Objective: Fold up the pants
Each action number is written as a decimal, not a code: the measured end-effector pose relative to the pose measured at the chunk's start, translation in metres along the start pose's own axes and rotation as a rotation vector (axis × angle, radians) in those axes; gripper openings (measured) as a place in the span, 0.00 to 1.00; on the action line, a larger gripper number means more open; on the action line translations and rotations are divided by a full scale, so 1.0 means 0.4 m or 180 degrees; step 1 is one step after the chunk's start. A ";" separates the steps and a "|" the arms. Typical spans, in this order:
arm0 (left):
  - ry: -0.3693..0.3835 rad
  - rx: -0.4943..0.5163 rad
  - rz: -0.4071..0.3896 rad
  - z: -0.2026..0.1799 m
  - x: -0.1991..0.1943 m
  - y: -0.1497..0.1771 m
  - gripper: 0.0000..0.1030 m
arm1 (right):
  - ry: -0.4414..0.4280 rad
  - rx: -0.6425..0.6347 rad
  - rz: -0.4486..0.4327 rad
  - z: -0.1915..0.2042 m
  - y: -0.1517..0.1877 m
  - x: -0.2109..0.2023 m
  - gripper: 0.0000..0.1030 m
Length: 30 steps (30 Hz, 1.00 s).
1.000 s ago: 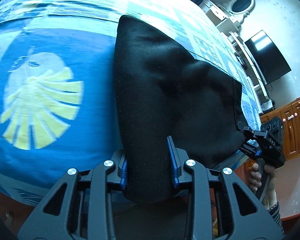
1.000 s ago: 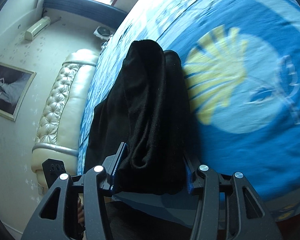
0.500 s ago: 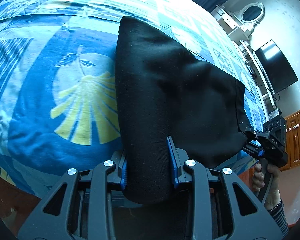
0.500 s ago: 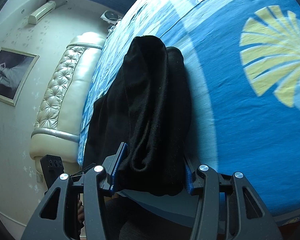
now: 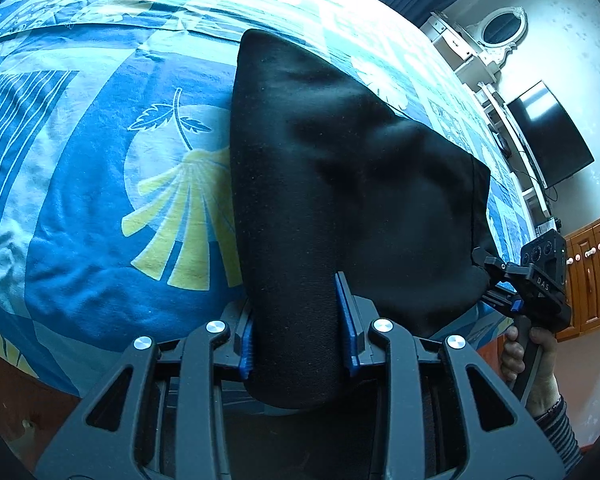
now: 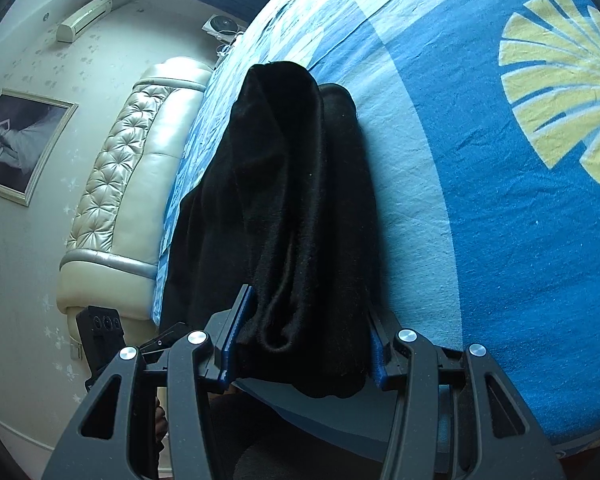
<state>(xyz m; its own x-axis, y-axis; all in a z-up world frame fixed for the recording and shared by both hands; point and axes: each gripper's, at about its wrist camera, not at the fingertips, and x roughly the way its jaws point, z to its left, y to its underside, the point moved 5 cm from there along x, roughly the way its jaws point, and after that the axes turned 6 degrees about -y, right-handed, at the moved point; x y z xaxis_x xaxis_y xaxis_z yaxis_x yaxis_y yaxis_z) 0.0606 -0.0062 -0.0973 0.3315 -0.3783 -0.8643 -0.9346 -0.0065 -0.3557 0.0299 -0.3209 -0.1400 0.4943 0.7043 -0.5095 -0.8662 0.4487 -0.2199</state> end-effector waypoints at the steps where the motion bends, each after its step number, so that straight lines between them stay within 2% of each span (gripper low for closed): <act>1: 0.0002 -0.0001 0.0000 0.000 0.001 0.000 0.32 | -0.0005 0.0000 -0.0004 -0.001 0.000 -0.001 0.48; 5: 0.0029 -0.0008 0.0005 0.002 0.002 0.003 0.36 | -0.0010 -0.0004 -0.0007 0.001 0.003 0.000 0.48; 14: -0.0020 0.0072 -0.0088 0.005 0.012 -0.001 0.53 | -0.0073 -0.0021 -0.0025 -0.004 0.004 -0.005 0.46; 18: -0.0008 0.0089 -0.0129 0.005 0.017 -0.002 0.61 | -0.0142 -0.0039 -0.0061 -0.005 0.004 -0.009 0.52; 22: 0.0208 -0.0003 -0.0107 0.013 0.019 0.002 0.75 | -0.0210 -0.0085 -0.0010 0.000 0.005 -0.020 0.59; 26: 0.0571 -0.0168 -0.0059 0.032 -0.006 0.017 0.78 | -0.0221 -0.0074 0.0051 0.000 0.010 -0.055 0.70; 27: 0.0655 -0.0177 -0.0080 0.037 -0.022 0.015 0.79 | -0.0231 -0.0033 0.0042 0.003 0.009 -0.064 0.73; 30: 0.0706 -0.0136 -0.0256 0.053 -0.057 -0.007 0.84 | -0.0238 0.0059 -0.0045 -0.003 -0.022 -0.091 0.76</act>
<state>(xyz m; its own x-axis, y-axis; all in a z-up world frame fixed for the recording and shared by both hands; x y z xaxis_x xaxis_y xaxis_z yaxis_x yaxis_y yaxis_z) 0.0586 0.0221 -0.0841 0.3730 -0.5691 -0.7328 -0.9125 -0.0821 -0.4007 0.0194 -0.3510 -0.1204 0.5112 0.7367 -0.4426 -0.8579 0.4686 -0.2108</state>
